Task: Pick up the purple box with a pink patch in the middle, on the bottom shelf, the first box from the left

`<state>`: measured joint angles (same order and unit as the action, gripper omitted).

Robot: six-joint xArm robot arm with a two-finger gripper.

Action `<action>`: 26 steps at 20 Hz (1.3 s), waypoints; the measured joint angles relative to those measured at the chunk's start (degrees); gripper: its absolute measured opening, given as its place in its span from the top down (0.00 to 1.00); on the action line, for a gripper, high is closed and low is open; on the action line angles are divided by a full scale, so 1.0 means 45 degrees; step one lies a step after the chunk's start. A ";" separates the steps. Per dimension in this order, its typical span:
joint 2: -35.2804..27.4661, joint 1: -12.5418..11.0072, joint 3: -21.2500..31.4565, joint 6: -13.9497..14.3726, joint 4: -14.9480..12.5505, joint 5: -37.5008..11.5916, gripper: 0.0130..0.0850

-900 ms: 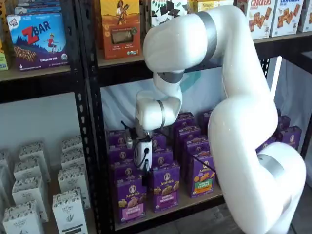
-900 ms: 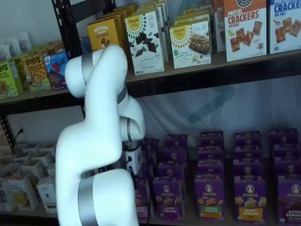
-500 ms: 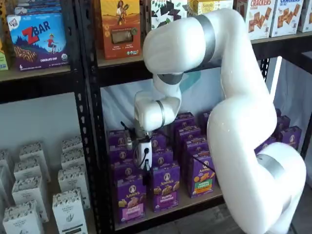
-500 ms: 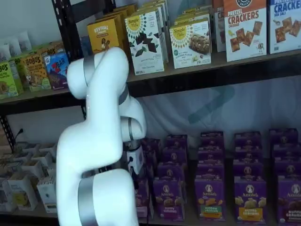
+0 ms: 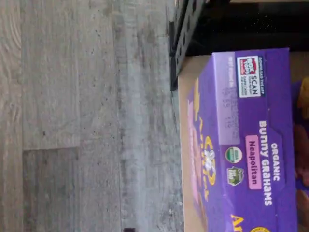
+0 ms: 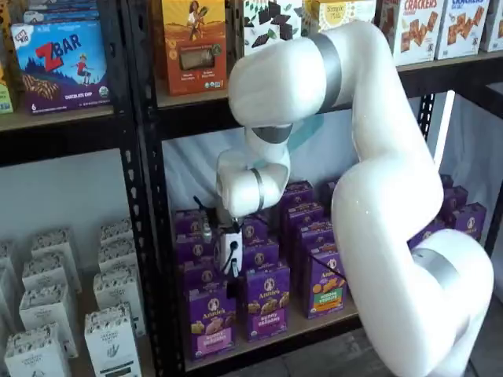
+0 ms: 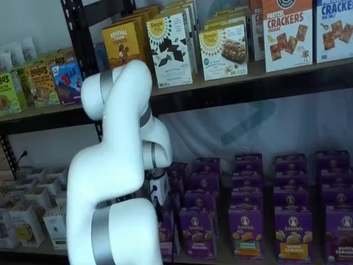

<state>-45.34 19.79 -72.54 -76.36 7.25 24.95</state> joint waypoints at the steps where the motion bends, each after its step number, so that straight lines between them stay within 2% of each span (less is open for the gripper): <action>1: -0.0104 -0.0003 -0.0110 0.0069 -0.0078 0.0014 0.00; 14: -0.1468 0.0032 -0.1552 0.0602 -0.0634 0.0056 0.00; 19: -0.1909 0.0026 -0.2135 0.0904 -0.0968 0.0468 0.00; 26: -0.2567 0.0121 -0.2927 0.1148 -0.1135 0.0805 0.00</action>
<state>-56.89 20.33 -85.71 -71.19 2.15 28.57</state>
